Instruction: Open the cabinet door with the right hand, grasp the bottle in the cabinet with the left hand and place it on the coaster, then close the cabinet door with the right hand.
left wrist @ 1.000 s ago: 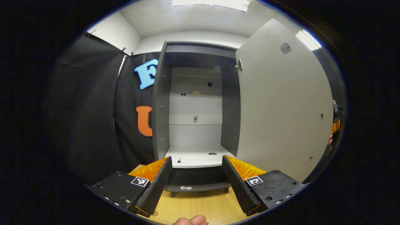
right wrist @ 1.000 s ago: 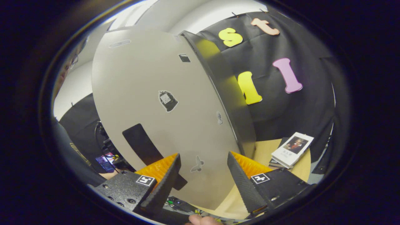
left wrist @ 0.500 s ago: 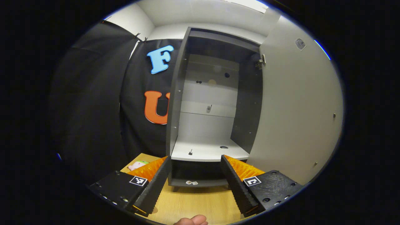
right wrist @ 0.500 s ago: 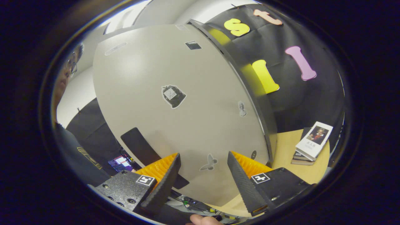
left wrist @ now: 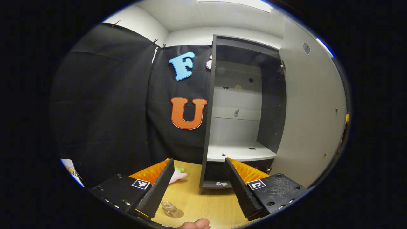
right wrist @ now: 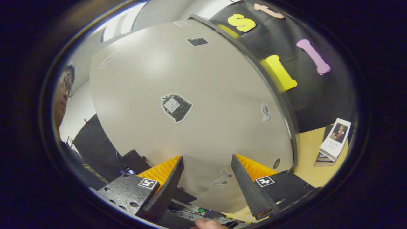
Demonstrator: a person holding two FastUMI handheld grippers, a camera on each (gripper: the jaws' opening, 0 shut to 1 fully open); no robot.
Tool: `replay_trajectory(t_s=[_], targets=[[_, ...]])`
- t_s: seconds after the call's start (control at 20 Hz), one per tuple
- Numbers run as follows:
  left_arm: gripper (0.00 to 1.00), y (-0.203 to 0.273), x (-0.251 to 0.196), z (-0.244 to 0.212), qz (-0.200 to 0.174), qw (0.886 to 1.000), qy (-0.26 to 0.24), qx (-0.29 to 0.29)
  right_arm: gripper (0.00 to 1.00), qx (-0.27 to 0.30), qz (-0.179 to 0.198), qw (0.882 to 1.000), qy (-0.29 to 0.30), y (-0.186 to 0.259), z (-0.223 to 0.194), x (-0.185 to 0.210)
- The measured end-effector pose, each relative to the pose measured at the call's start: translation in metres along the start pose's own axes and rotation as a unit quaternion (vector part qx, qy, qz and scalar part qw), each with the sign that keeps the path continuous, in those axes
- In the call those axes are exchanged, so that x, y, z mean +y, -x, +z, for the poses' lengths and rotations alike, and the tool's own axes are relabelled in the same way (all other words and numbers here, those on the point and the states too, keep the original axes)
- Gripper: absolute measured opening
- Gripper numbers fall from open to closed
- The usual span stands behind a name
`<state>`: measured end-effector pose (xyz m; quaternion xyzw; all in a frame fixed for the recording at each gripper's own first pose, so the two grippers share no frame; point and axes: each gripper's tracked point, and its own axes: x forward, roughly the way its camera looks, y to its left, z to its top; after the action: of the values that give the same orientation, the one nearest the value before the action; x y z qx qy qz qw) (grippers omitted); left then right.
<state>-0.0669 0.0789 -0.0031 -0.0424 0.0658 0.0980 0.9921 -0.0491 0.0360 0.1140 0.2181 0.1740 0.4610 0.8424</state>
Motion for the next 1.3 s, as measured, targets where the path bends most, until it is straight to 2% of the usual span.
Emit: replay_trajectory(t_s=[0.1, 0.25, 0.45, 0.55, 0.65, 0.7, 0.75, 1.05, 1.15, 1.2, 1.3], targets=[[0.95, 0.007, 0.014, 0.003, 0.02, 1.0, -0.017, -0.005, 0.97, 0.0, 0.01, 1.0, -0.004, -0.008, 0.001, 0.003], [0.95, 0.014, 0.023, 0.001, 0.029, 0.999, -0.032, -0.004, 0.97, 0.0, 0.021, 1.0, -0.016, -0.026, 0.001, 0.005], [0.95, 0.025, 0.044, 0.004, 0.052, 0.997, -0.065, -0.005, 0.97, -0.011, 0.022, 0.999, -0.034, -0.05, 0.007, 0.001], [0.95, 0.028, 0.052, 0.005, 0.059, 0.996, -0.064, -0.004, 0.97, -0.01, 0.019, 0.999, -0.044, -0.06, 0.009, -0.002], [0.95, 0.031, 0.064, 0.005, 0.069, 0.996, -0.061, -0.001, 0.97, -0.024, -0.001, 0.999, -0.043, -0.066, 0.015, -0.012], [1.0, 0.032, 0.069, 0.004, 0.076, 0.995, -0.06, -0.001, 0.97, -0.031, -0.001, 0.998, -0.05, -0.067, 0.019, -0.015], [0.96, 0.031, 0.073, 0.004, 0.081, 0.995, -0.057, 0.001, 0.97, -0.036, 0.001, 0.998, -0.06, -0.068, 0.021, -0.015], [0.96, 0.03, 0.086, -0.002, 0.091, 0.995, -0.034, 0.007, 0.97, -0.04, -0.008, 0.997, -0.068, -0.059, 0.021, -0.019], [0.96, 0.025, 0.084, -0.004, 0.088, 0.996, -0.025, 0.009, 0.97, -0.046, -0.027, 0.997, -0.062, -0.054, 0.022, -0.022], [0.96, 0.022, 0.082, -0.003, 0.084, 0.996, -0.023, 0.008, 0.97, -0.056, -0.052, 0.996, -0.053, -0.054, 0.024, -0.029], [0.96, 0.014, 0.077, -0.002, 0.074, 0.997, -0.021, 0.006, 0.97, -0.094, -0.144, 0.985, -0.015, -0.05, 0.033, -0.057]])
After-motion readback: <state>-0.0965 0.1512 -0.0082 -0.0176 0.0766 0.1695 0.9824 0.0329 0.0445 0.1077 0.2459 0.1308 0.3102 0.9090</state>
